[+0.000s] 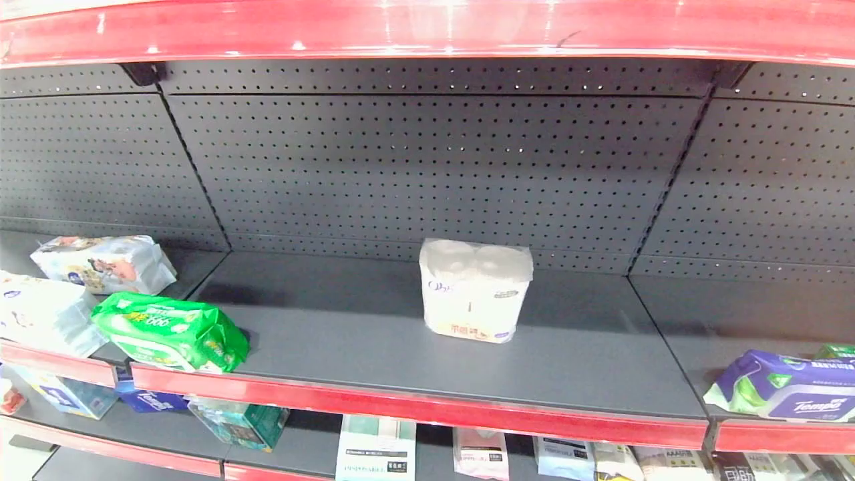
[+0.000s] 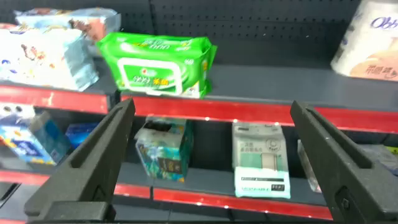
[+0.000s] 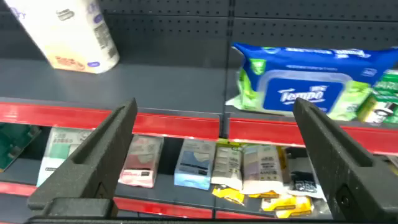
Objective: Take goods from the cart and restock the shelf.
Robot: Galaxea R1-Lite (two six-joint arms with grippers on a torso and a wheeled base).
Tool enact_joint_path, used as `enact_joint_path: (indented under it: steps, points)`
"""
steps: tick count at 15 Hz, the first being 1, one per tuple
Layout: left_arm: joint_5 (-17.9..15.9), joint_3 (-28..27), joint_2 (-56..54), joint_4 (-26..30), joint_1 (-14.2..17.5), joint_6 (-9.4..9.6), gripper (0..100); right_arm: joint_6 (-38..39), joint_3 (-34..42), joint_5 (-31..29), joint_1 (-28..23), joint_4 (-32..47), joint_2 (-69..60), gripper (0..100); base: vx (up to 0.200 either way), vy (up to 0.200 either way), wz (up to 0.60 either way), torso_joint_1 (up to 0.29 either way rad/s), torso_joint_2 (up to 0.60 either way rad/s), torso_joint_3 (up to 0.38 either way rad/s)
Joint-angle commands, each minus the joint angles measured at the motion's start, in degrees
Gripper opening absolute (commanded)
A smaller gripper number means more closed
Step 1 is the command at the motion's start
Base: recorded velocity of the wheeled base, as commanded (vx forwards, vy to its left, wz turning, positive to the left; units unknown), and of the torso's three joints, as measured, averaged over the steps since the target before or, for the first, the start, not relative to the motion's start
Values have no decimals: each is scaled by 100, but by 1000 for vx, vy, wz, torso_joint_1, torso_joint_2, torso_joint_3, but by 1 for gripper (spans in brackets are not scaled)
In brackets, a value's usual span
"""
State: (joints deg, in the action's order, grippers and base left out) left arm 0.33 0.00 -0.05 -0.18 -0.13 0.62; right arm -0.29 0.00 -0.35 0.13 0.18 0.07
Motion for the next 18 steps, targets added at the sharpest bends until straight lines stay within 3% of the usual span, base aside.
enact_joint_path:
  steps: [1,18]
  points:
    - [2,0,5,1,-4,-1,100,3,0,-9,4,-1,1,100,0,0,-600,2,2,7]
    - [2,-9,5,1,-4,-1,100,3,0,-9,4,-1,1,100,0,0,-600,3,1,2]
